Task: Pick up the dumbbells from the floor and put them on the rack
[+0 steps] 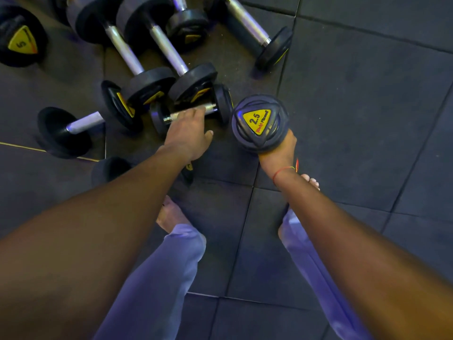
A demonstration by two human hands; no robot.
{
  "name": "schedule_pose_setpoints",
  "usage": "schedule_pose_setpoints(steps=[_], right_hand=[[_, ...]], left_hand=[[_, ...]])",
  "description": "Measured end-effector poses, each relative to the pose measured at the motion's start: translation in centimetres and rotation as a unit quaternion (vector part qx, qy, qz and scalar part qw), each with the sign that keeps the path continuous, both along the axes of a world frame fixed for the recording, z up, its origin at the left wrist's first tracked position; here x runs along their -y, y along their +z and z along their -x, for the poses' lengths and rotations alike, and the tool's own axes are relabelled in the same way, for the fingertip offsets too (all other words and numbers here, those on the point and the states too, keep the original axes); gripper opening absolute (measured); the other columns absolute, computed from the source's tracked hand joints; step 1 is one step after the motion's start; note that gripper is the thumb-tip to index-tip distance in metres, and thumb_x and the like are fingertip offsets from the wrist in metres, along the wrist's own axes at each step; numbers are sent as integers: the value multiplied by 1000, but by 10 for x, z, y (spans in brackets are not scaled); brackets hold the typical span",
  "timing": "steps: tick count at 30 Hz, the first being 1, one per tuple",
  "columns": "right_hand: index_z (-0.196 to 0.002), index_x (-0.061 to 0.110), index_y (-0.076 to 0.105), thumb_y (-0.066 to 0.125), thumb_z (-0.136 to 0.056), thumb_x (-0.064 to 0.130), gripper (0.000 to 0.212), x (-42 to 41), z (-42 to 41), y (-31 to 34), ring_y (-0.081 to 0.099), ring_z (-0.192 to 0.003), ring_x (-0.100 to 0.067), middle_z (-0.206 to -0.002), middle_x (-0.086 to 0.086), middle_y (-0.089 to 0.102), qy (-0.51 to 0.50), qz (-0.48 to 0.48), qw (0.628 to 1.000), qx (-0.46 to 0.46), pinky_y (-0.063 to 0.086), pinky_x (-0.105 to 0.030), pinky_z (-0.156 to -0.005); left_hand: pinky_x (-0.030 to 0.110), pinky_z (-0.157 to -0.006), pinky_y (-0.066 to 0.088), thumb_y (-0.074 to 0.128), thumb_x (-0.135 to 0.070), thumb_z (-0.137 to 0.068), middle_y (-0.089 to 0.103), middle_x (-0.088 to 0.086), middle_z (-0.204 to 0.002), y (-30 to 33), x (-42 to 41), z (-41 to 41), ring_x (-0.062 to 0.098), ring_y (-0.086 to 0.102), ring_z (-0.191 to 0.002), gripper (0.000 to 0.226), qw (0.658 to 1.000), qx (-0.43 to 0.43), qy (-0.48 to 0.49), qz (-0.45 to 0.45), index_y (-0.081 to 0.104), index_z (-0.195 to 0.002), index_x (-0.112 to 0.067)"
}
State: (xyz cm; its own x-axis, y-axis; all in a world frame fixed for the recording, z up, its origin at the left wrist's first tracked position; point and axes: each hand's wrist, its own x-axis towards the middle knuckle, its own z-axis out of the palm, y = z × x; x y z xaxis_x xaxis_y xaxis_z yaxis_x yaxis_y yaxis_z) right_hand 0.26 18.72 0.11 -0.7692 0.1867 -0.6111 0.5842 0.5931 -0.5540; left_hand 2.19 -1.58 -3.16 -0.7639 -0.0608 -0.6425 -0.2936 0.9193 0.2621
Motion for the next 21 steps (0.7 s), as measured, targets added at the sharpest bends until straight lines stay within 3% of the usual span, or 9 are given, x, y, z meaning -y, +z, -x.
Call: schedule_pose_setpoints(steps=[3, 9, 12, 16, 21], right_hand=[[-100, 5, 69, 64, -85, 6, 16, -3, 1, -15, 43, -90, -4, -94, -5, 68, -17, 2, 1000, -14, 36, -15, -66], [-94, 7, 71, 68, -81, 6, 14, -8, 3, -46, 46, -89, -3, -86, 2, 64, -26, -8, 999, -31, 41, -19, -68], [-96, 8, 72, 71, -80, 6, 17, -8, 1, -47, 50, -90, -5, -90, -5, 70, -36, 2, 999, -34, 46, -26, -72], [-97, 3, 72, 71, -80, 6, 17, -12, -2, -40, 54, -93, -10, -102, -18, 72, -39, -7, 999, -22, 51, -41, -84], [-97, 4, 71, 71, -80, 7, 18, -18, -5, -22, 57, -94, -12, -101, -16, 72, -49, -11, 999, -4, 51, -39, -82]], left_hand=[[47, -105, 38, 57, -34, -93, 43, 17, -142, -23, -7, 9, 36, 40, -130, 65, 999, 18, -20, 32, 31, -148, -12], [46, -85, 46, 50, -13, -94, 53, 17, -131, -55, -25, 33, 39, 49, -118, 56, 977, 0, -91, 193, 33, -147, -7], [43, -78, 49, 36, -3, -97, 53, 17, -128, -65, -36, 30, 40, 62, -107, 43, 973, 19, -92, 212, 38, -140, -5], [38, -76, 50, 36, -6, -99, 58, 15, -124, -71, -30, 38, 33, 67, -103, 32, 962, 11, -142, 231, 45, -130, -8], [39, -82, 49, 44, -12, -98, 60, 11, -124, -50, -22, 46, 32, 62, -112, 29, 966, 52, -155, 198, 50, -127, -10]])
